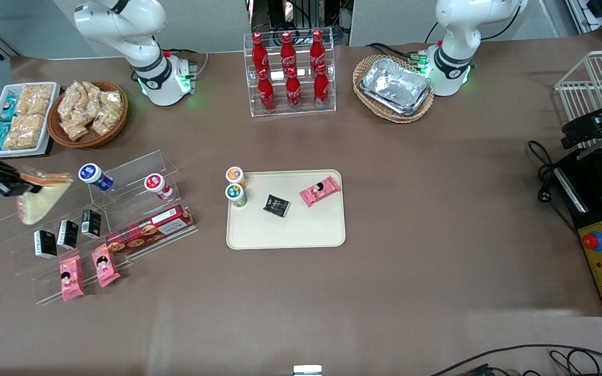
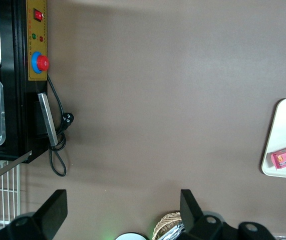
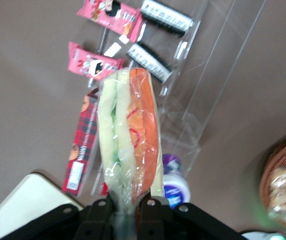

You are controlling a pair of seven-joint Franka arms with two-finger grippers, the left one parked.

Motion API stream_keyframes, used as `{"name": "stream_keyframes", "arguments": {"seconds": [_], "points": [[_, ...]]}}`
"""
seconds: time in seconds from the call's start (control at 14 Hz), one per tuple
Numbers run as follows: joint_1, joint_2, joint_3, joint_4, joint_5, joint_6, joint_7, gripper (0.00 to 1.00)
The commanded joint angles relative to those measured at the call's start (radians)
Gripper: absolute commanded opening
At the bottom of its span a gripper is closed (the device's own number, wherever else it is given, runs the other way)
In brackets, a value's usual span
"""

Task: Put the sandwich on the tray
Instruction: 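Lift the sandwich up out of the rack with the right gripper, then carry the sandwich over the cream tray with the right gripper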

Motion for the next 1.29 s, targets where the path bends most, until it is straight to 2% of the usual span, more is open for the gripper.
{"name": "stream_keyframes", "arguments": {"seconds": [0.0, 0.43, 0.71, 0.79, 1.07, 1.21], "points": [[0.117, -0.004, -0.005, 0.054, -0.012, -0.048, 0.242, 0.0], [0.341, 0.011, -0.006, 0.058, -0.008, -0.026, 0.678, 0.0], [0.487, 0.103, -0.005, 0.141, 0.003, 0.036, 0.987, 0.0], [0.518, 0.144, -0.005, 0.179, 0.012, 0.045, 1.053, 0.0], [0.598, 0.292, -0.006, 0.269, 0.118, 0.127, 1.229, 0.0], [0.637, 0.357, -0.006, 0.269, 0.121, 0.197, 1.318, 0.0]]}}
